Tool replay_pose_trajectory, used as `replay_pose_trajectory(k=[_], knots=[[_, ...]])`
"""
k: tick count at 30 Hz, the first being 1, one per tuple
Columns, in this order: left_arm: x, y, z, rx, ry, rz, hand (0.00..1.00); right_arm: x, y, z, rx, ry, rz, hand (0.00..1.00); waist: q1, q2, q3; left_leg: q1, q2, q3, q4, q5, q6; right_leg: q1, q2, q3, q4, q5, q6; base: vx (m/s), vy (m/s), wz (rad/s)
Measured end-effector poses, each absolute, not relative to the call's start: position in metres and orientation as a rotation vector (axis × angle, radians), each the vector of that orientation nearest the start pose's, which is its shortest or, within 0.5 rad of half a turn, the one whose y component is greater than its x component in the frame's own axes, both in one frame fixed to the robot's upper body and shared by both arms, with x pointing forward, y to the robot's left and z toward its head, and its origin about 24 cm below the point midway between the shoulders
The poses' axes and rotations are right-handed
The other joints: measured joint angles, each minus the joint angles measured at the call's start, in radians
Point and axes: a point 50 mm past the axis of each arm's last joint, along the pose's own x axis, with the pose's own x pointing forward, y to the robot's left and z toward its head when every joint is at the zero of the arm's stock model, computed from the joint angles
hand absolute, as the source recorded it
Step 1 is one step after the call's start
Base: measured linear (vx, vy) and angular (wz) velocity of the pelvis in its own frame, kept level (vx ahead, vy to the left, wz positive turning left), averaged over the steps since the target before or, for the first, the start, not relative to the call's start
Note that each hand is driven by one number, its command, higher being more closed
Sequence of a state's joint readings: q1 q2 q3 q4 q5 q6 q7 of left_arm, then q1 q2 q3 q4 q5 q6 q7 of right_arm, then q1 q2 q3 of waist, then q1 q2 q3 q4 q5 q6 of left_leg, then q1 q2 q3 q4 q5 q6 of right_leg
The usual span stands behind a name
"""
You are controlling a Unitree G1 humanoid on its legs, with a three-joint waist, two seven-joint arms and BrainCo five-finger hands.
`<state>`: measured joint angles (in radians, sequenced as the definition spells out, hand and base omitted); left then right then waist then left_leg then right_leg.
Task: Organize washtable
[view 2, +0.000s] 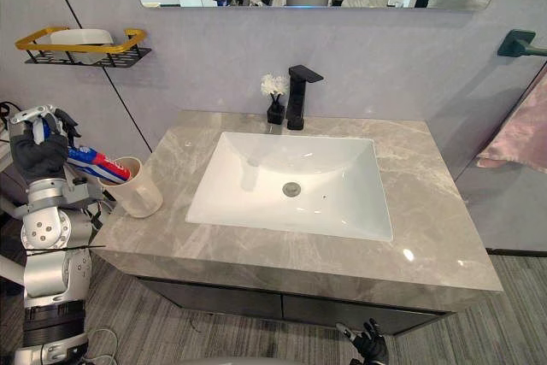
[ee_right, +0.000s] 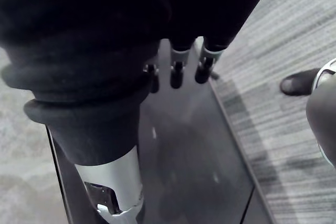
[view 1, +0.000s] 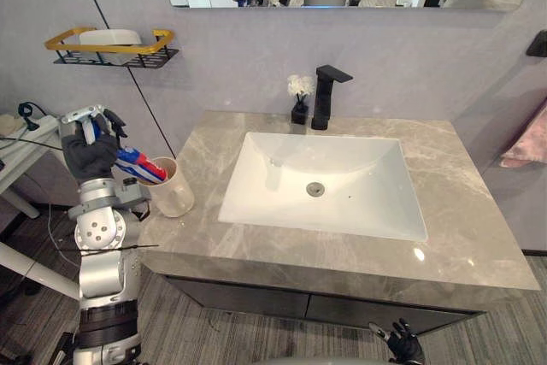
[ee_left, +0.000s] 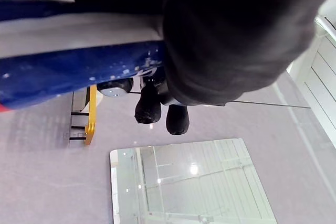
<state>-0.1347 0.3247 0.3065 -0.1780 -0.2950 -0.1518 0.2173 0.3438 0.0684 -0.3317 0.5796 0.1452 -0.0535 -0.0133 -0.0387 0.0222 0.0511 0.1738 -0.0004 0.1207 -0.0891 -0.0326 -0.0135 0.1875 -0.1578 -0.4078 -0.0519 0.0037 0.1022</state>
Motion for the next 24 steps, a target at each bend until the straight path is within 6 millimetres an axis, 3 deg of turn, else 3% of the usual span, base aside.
replay_pose_trajectory(k=[5,6,14,24], knots=[[0.253,0.257,0.154,-0.029,-0.509,0.373,1.0,0.08,-0.206,-0.129,0.25,0.817,-0.487,0.0,0.001,0.002,0.008,0.006,0.0,-0.002,0.002,0.0,0.0,0.001,0.0,0.001,-0.001,0.0,0.0,0.0,0.0,0.0],[0.255,0.253,0.152,-0.039,-0.501,0.36,0.0,0.08,-0.205,-0.129,0.25,0.821,-0.481,0.0,0.0,0.002,0.008,0.005,0.0,-0.002,0.002,0.0,0.0,0.0,0.0,0.001,-0.001,0.0,0.0,0.0,0.0,0.0],[0.261,0.238,0.136,-0.12,-0.439,0.307,0.0,0.08,-0.205,-0.129,0.241,0.829,-0.469,0.0,0.0,0.005,0.01,-0.004,0.001,0.0,0.002,0.0,-0.001,-0.003,0.0,0.004,-0.003,0.0,0.0,0.0,0.0,0.0],[0.263,0.24,0.127,-0.147,-0.404,0.319,0.0,0.081,-0.206,-0.129,0.232,0.83,-0.458,0.0,-0.001,0.007,0.011,-0.01,0.002,0.007,0.002,-0.001,-0.001,-0.014,0.001,0.01,-0.004,0.0,0.001,0.0,0.0,-0.01]])
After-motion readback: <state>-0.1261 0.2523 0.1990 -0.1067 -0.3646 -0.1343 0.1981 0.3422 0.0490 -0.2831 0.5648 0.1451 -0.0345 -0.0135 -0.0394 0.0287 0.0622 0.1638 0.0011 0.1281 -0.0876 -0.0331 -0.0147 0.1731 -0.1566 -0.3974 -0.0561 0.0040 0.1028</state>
